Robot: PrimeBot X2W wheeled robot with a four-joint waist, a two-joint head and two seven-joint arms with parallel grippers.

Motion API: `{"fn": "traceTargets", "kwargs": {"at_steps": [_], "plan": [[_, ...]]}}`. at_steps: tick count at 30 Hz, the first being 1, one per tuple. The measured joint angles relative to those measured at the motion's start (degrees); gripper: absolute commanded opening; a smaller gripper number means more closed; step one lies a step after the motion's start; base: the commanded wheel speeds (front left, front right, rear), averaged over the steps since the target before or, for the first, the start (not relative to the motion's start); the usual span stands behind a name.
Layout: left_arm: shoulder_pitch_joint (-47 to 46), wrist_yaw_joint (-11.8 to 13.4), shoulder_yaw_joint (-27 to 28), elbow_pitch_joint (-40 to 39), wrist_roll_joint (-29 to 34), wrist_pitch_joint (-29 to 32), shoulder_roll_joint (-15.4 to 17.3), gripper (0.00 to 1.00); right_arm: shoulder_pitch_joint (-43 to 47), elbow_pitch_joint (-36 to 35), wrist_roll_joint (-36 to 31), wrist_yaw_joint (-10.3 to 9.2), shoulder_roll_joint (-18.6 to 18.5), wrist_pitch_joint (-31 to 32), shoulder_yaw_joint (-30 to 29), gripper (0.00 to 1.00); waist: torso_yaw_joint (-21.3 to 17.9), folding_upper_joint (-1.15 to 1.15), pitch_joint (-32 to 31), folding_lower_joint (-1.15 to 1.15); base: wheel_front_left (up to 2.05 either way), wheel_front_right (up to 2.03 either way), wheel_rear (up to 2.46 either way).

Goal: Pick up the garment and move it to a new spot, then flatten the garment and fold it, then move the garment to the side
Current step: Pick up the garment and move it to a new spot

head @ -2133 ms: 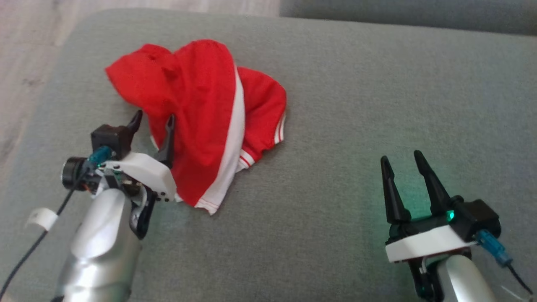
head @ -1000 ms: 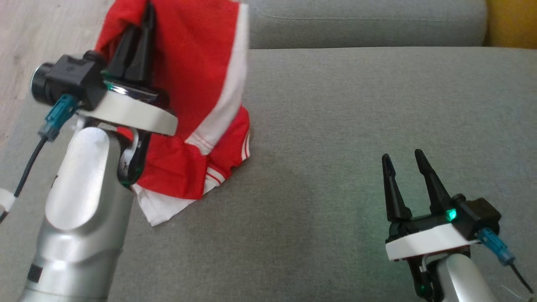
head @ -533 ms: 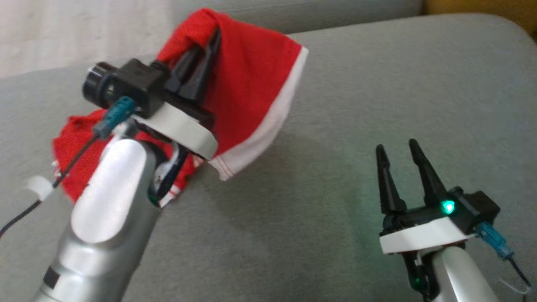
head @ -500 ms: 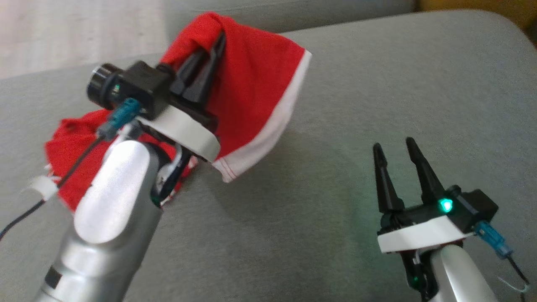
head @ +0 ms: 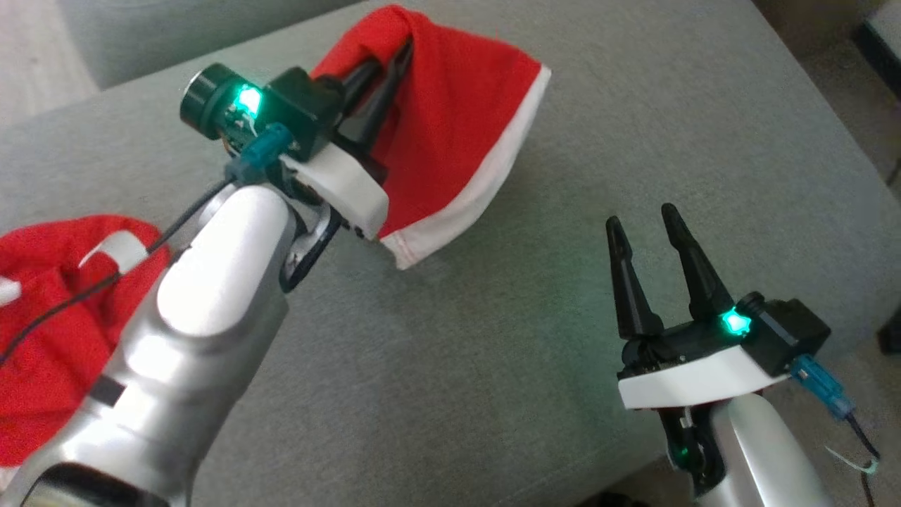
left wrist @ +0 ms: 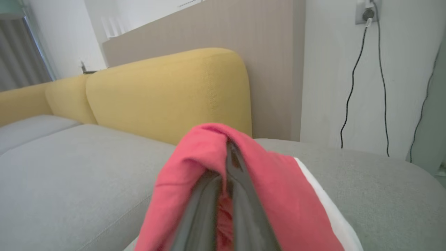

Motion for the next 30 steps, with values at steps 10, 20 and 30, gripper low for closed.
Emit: {"fn": "traceTargets", "kwargs": {"at_steps": [10,20,30], "plan": [[-0.32,0.12,0.12,10.37,-0.74,-6.17,-1.41,1.00,0.11,0.05,-0.42,0.00,0.00,0.00,-2.77,1.00,2.33,0.00,-0.14,0.00,0.00,0.00,0.00],[2.78,0.30,-1.57,10.71,-2.79,-8.43,-1.68,1.00,1.13,0.79,-2.72,-0.01,0.00,0.00,-5.35,1.00,11.11,0.00,-2.60,-0.01,0.00,0.00,0.00],[3.44,0.00,-5.59,8.57,-4.34,-6.60,-1.13,1.00,1.25,1.32,-2.04,0.00,0.00,0.00,-3.35,1.00,14.20,0.00,-4.32,-0.01,0.00,0.00,0.00]]}}
